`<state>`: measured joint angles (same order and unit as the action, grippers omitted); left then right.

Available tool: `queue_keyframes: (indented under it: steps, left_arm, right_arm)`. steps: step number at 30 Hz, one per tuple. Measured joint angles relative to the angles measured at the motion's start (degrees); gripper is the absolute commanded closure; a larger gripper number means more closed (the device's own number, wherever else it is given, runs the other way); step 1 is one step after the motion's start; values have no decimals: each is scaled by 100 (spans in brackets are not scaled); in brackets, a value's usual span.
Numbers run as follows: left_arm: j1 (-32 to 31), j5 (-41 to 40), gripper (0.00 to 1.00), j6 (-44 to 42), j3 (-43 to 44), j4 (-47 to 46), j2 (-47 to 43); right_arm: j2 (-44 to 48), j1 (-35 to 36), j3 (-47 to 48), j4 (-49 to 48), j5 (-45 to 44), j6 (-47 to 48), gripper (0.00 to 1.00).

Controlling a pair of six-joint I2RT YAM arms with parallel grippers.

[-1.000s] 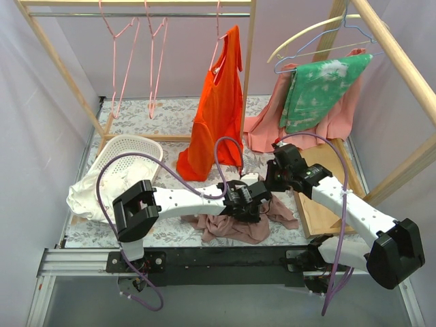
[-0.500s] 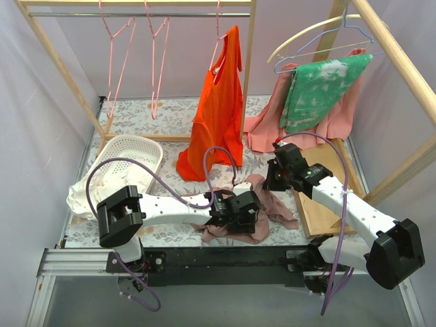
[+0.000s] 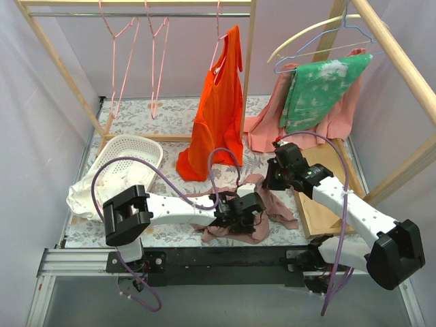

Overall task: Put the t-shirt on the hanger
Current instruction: Place the T-shirt at the center of the board.

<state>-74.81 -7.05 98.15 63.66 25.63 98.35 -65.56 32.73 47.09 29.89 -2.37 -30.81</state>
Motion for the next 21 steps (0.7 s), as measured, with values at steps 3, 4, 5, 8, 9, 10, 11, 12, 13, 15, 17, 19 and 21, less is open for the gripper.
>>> queue_keyframes:
  steps: [3,4,5,8,9,10,11,12,13,15,17,19,21]
  left_arm:
    - [0,-334,100,179,2,411,-262]
    - [0,-535,100,273,13,680,-439]
    - [0,-684,100,374,52,927,-573]
    - [0,-1346,100,741,472,2011,-1191]
    - [2,-1512,100,837,623,2258,-1338]
    - [0,-1810,100,994,940,2675,-1576]
    - [2,-2085,100,1123,1266,3016,-1801]
    - [2,-2240,100,1189,1467,3228,-1947]
    - [13,-2474,100,1270,1808,3604,-2151]
    - [61,-2938,100,1353,2481,4113,-2472]
    - [109,-3335,100,1292,3285,4509,-2662]
    - [151,-3716,100,1117,4083,4656,-2708]
    - [173,-4004,100,861,4830,4784,-2643]
  right_arm:
    - [94,-4,59,61,2,-2,99]
    - [129,-7,120,96,0,-4,99]
    - [166,-11,199,138,2,-7,99]
    - [323,-11,625,341,4,-22,99]
    - [374,-11,798,404,7,-28,99]
    - [409,-13,979,485,11,-31,99]
    - [448,-15,1209,551,11,-33,99]
    - [479,-15,1403,623,11,-33,99]
    - [498,-15,1709,761,2,-42,99]
    - [520,-15,2282,918,-2,-48,99]
    - [507,-15,2975,1180,-15,-50,99]
    - [470,-15,3694,1392,-31,-50,99]
    - [387,-13,4481,1537,-35,-48,99]
